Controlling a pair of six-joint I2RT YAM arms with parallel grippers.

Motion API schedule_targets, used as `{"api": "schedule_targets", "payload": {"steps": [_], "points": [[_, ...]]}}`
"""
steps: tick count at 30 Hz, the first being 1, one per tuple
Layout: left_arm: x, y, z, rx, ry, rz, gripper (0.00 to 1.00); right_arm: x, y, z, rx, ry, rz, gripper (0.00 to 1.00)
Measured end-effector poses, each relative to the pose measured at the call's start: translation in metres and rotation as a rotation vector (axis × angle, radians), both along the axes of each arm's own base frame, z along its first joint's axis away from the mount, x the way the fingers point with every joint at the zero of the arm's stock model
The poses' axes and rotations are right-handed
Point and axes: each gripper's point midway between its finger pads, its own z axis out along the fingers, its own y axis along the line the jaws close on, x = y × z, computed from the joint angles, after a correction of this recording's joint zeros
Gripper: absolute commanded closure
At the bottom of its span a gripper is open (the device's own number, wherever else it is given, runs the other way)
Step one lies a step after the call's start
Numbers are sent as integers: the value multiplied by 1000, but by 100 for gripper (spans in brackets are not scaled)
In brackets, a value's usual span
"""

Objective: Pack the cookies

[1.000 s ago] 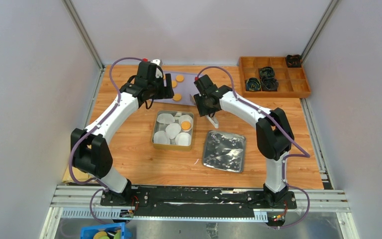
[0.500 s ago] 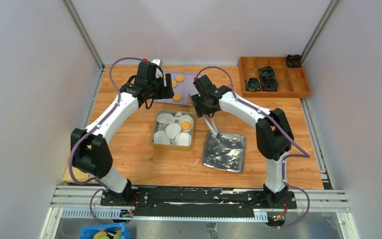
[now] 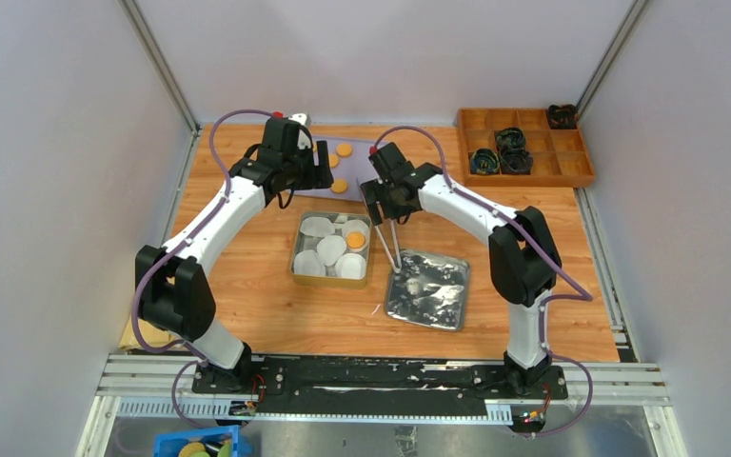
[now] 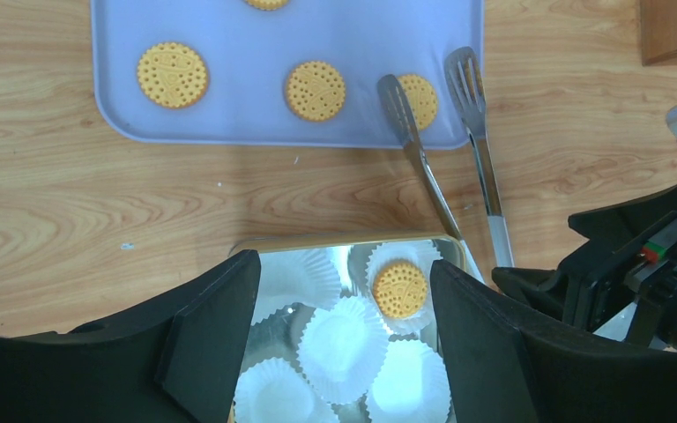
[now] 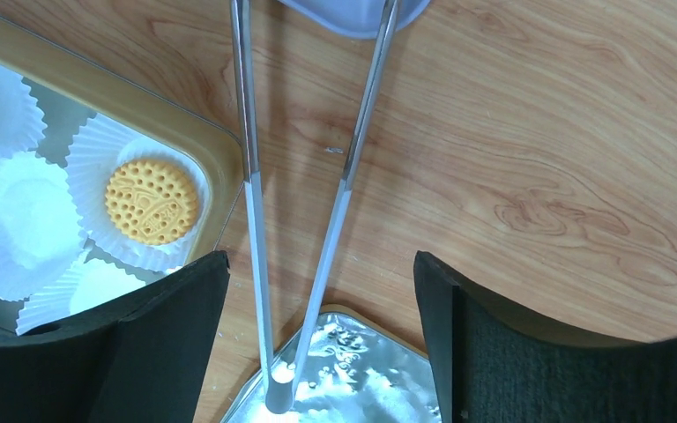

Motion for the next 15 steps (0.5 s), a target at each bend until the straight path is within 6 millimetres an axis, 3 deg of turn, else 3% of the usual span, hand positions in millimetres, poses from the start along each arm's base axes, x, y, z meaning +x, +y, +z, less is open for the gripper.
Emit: {"api": "schedule_targets", "payload": {"steps": [4,9,15], "points": [[0,0,0,-1,0,0,23,-1,2,-11,-6,22,4,16],[0,0,0,0,0,0,23,-10,-4,-40,-42,79,-1,17],[0,0,0,-1,0,-1,23,-16,-6,-56,-51,113,-8,24]]}}
